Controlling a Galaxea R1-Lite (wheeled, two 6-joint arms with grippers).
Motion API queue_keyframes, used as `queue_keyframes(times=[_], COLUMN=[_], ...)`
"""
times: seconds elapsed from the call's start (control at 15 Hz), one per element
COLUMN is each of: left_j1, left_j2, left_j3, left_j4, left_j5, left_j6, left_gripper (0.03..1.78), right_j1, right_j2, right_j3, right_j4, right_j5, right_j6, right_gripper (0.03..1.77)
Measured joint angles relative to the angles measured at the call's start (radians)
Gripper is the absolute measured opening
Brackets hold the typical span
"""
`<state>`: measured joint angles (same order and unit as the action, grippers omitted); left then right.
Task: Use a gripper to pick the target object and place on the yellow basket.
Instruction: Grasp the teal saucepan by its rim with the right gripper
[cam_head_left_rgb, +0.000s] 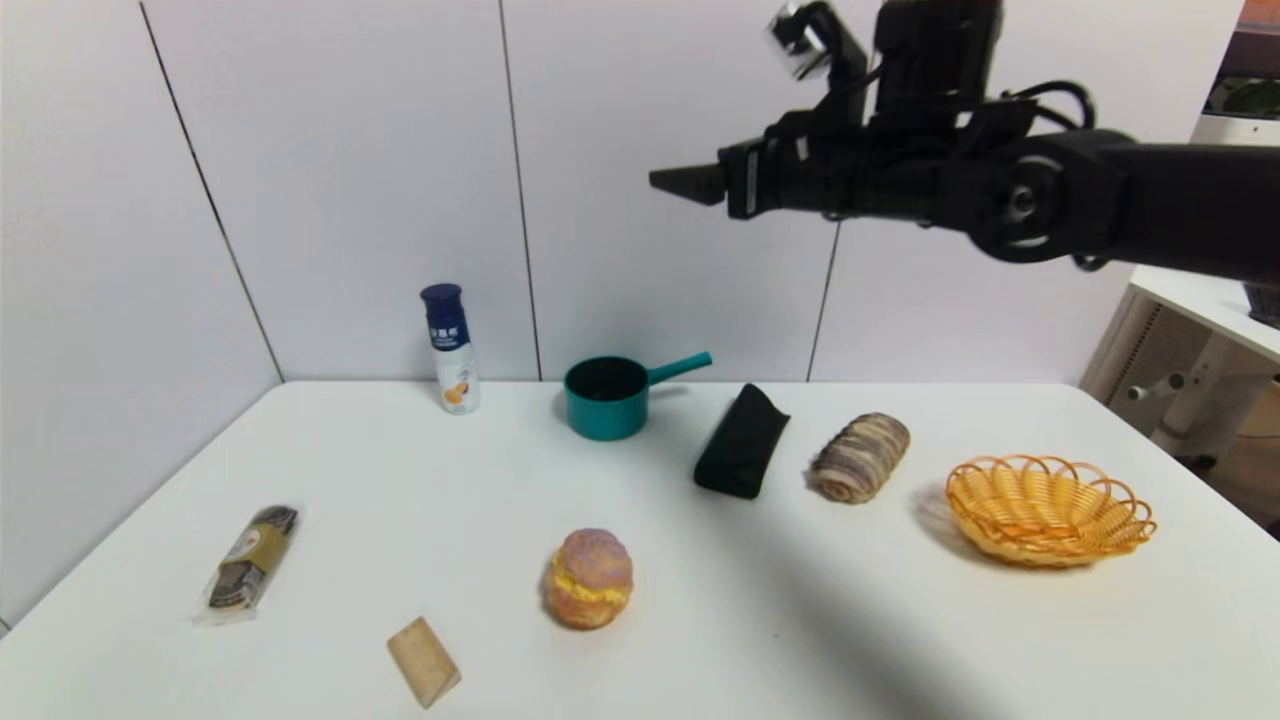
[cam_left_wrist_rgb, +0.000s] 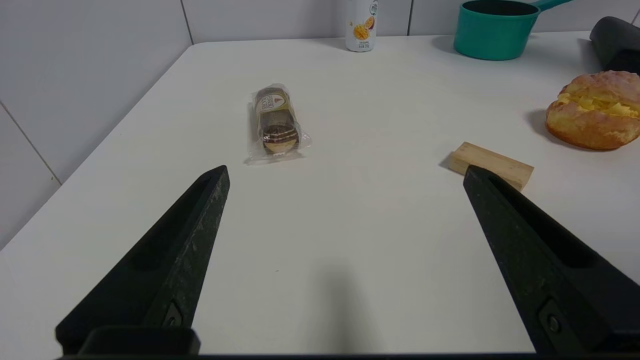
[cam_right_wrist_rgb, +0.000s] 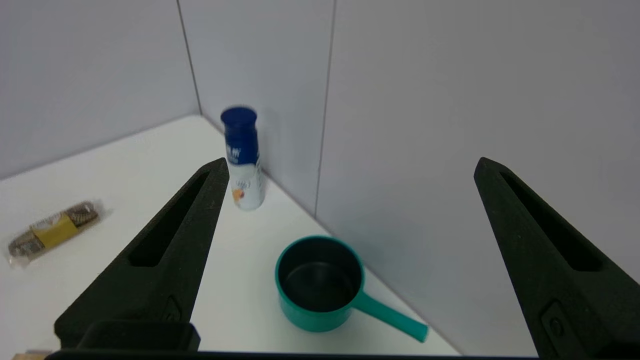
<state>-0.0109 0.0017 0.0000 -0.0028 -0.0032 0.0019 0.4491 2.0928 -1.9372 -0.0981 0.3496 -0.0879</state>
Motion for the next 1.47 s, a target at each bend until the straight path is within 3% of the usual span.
queue_keyframes(times=[0.2, 0.33, 0.6, 0.67, 0.93, 1.07, 1.47], left_j1=[0.0, 0.0, 0.0, 0.0, 0.0, 0.0, 0.0], left_j2=[0.0, 0.0, 0.0, 0.0, 0.0, 0.0, 0.0], left_j3=[0.0, 0.0, 0.0, 0.0, 0.0, 0.0, 0.0], left_j4=[0.0, 0.0, 0.0, 0.0, 0.0, 0.0, 0.0], left_j5=[0.0, 0.0, 0.0, 0.0, 0.0, 0.0, 0.0], left_j6=[0.0, 0.0, 0.0, 0.0, 0.0, 0.0, 0.0], left_gripper=[1.69, 1.69, 1.69, 1.69, 1.69, 1.69, 1.69], right_j1=[0.025, 0.06, 0.155, 0.167, 0.179, 0.179, 0.196], right_j2=[0.109, 0.153, 0.229, 0.249, 0.319, 0.344, 0.386], right_j3=[-0.009, -0.012, -0.013, -0.013, -0.012, -0.012, -0.013], right_j4=[0.006, 0.013, 0.025, 0.039, 0.089, 0.129, 0.049], right_j5=[-0.046, -0.16, -0.491, -0.545, -0.683, -0.714, -0.684], right_j6=[0.049, 0.104, 0.216, 0.223, 0.225, 0.24, 0.266], right_gripper=[1.69, 1.69, 1.69, 1.69, 1.69, 1.69, 1.69])
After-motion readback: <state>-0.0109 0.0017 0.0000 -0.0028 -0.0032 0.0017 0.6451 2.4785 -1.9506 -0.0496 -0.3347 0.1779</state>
